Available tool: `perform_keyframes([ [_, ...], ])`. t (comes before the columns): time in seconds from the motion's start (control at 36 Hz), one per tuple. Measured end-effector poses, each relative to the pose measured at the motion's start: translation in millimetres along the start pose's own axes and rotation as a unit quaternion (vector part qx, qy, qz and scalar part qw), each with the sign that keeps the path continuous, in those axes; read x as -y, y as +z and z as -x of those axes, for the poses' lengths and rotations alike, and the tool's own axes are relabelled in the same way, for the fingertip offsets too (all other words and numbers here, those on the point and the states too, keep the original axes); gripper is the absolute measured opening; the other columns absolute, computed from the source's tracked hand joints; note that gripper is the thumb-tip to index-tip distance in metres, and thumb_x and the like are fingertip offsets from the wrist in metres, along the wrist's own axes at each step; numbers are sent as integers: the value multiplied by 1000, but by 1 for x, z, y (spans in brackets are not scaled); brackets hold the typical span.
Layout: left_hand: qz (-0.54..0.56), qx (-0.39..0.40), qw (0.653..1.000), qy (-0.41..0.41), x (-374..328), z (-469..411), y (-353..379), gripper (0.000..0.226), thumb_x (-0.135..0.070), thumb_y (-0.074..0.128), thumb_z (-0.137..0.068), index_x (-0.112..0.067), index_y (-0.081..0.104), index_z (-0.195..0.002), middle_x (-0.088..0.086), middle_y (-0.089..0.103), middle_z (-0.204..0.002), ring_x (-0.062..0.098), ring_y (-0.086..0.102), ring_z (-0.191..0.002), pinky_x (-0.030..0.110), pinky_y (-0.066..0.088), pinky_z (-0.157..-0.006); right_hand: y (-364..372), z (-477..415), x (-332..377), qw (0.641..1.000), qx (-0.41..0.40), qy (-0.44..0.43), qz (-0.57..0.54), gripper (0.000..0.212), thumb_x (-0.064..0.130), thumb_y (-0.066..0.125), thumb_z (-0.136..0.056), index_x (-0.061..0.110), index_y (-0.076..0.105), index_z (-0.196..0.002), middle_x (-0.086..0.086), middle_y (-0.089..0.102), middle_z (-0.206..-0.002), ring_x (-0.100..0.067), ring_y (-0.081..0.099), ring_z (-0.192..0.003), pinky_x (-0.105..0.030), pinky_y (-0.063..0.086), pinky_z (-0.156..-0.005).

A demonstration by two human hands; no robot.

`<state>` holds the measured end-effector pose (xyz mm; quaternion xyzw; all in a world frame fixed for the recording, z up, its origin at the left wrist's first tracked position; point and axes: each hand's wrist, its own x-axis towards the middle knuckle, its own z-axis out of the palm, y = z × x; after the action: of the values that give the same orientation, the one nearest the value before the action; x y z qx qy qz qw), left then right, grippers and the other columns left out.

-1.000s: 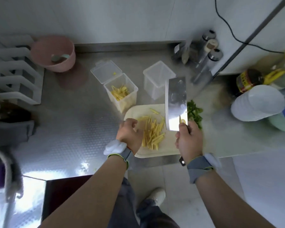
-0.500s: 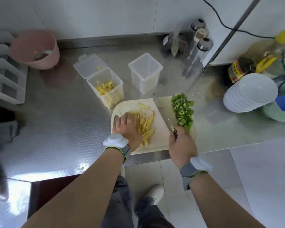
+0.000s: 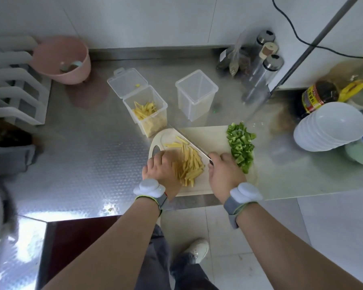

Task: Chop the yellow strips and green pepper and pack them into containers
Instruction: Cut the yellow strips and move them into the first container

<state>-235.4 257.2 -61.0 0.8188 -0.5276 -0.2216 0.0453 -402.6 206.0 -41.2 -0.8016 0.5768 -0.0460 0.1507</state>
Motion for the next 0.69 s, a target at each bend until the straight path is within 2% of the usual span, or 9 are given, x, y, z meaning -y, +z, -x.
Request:
perform_keyframes([
  [0.14,12,5,1000,-12,-2,-6,-3,86,-20,56,-71,-23,16,-147,-3,22,-152,24,26,-134,37,25,-107,7,30,-6,1000,4,-21,-8,24,18,47,-93,18,55,-116,-12,55,-99,-35,54,-85,-39,48,-64],
  [0.19,17,22,1000,-10,-3,-8,-6,89,-20,55,-71,-24,12,-149,-4,16,-155,24,21,-138,38,23,-109,9,36,-11,999,-9,11,-32,24,21,47,-93,20,55,-116,-10,55,-102,-34,54,-89,-36,46,-65],
  [0.25,17,36,999,0,-3,-11,-8,86,-21,53,-75,-25,10,-149,-4,12,-157,24,17,-140,38,20,-111,7,35,-13,990,-22,88,-107,25,23,48,-94,21,54,-118,-8,56,-106,-31,54,-93,-33,43,-69],
  [0.31,26,35,999,3,-6,-13,-11,84,-22,53,-75,-26,12,-148,-5,13,-157,24,18,-139,39,20,-111,5,32,-15,963,-35,172,-204,23,22,51,-93,20,57,-115,-3,58,-99,-29,56,-91,-29,38,-72],
  [0.39,51,18,999,2,-10,-13,-10,78,-32,51,-77,-26,17,-148,-6,20,-156,24,21,-139,40,19,-112,3,31,-22,923,-22,243,-298,13,21,53,-92,16,60,-101,0,59,-81,-27,55,-82,-29,37,-70],
  [0.5,37,35,998,24,-10,-12,0,88,-38,57,-72,-26,15,-148,-5,17,-157,26,16,-141,41,16,-114,9,45,-33,886,23,277,-371,13,20,54,-91,13,57,-81,-10,60,-71,-26,48,-63,-36,41,-61],
  [0.61,30,76,995,64,-5,-10,7,99,-41,64,-67,-27,10,-149,-8,9,-158,25,11,-142,42,18,-113,18,55,-34,823,27,322,-467,22,12,50,-93,15,52,-71,-7,55,-64,-17,40,-45,-23,33,-41],
  [0.69,28,82,992,90,-4,-9,9,97,-41,65,-68,-27,14,-149,-7,12,-158,26,13,-141,44,23,-112,22,56,-24,799,41,324,-505,22,11,50,-94,15,53,-72,-5,53,-62,-13,38,-39,-20,31,-37],
])
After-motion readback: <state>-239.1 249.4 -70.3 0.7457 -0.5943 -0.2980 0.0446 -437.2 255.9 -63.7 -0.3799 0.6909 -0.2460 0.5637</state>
